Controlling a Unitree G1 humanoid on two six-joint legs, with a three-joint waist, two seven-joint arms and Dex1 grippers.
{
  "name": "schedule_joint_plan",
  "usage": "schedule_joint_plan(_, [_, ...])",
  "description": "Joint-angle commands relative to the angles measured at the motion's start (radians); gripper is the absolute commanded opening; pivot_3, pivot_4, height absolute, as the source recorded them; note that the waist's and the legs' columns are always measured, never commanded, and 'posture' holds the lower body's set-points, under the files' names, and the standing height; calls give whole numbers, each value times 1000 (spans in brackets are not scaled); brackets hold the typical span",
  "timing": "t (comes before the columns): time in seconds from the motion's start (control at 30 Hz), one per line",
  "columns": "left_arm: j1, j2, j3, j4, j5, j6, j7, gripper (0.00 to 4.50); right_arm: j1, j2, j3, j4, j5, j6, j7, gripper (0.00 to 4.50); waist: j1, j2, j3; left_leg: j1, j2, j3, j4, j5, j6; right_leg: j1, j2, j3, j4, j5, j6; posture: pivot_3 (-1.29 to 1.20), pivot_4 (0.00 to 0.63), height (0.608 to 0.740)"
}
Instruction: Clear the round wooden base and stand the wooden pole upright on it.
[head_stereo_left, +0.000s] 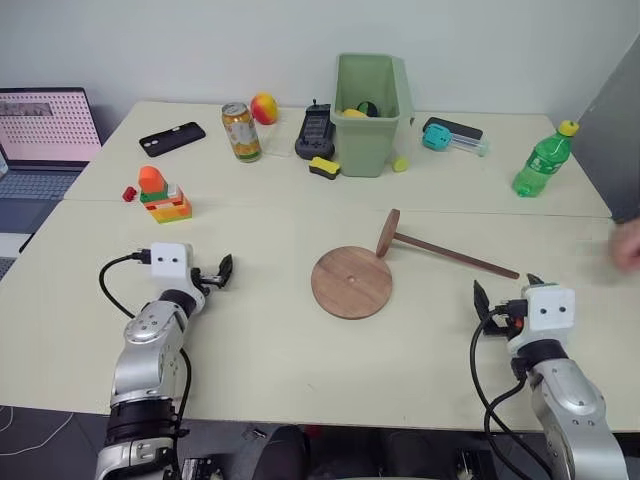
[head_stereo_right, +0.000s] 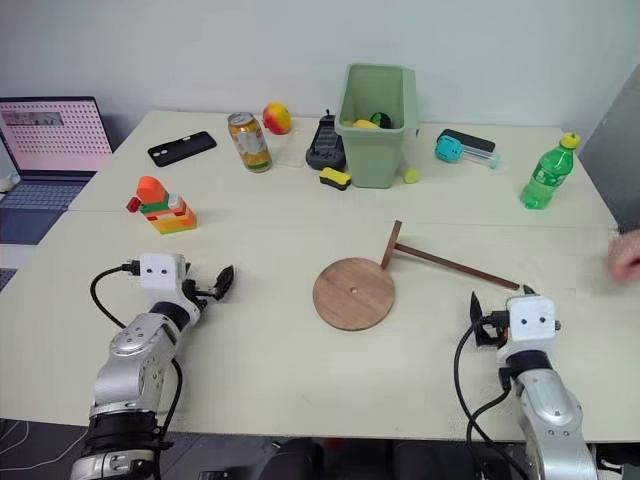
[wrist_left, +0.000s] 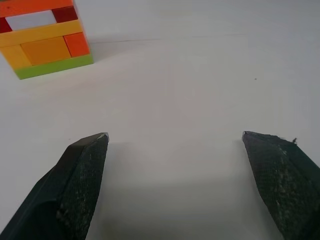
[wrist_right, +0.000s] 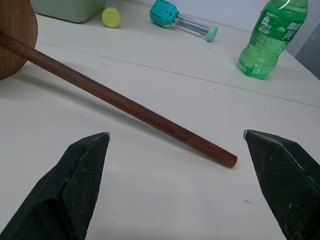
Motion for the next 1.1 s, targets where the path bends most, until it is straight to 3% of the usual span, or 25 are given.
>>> schedule_joint_plan(0.03, [10,15,20,-67,-14,10,0,4458,-9,-5,-6,-10,0,-28,13,4500,1,0,0,0,0,0,0,0,0,0,0,0,0,0,0,0,150,740])
schedule_joint_plan(0.17, [30,23,25,-111,-21,23,-9,4458,-27,-16,-7,-10,6,-20,33,4500,0,0,0,0,0,0,0,0,0,0,0,0,0,0,0,0,150,740])
schedule_joint_plan(0.33, [53,121,33,-219,-111,100,-162,4458,-128,-158,-16,-49,98,118,197,4500,-3,0,0,1,0,0,0,0,0,1,0,0,0,0,0,0,150,740])
schedule_joint_plan(0.5, [22,286,-21,-351,-247,219,-420,4458,-326,-470,-4,-15,292,406,503,4500,-3,1,2,1,-1,0,1,0,1,1,2,-1,0,0,0,0,150,740])
schedule_joint_plan(0.63, [-61,377,-110,-473,-333,318,-559,4458,-630,-648,113,196,333,476,743,4500,-1,2,3,1,-1,1,2,1,2,3,2,-1,-1,0,0,0,150,740])
schedule_joint_plan(0.8, [-139,373,-238,-565,-356,351,-627,4458,-959,-632,340,536,207,405,921,4500,-5,1,3,0,-2,1,1,1,3,3,1,-2,-3,0,0,0,150,740])
schedule_joint_plan(1.1, [-213,324,-259,-625,-419,409,-606,4458,-1198,-499,541,933,20,203,1075,4500,-7,1,4,-3,0,2,1,1,3,-2,0,-1,-2,0,0,0,150,740])
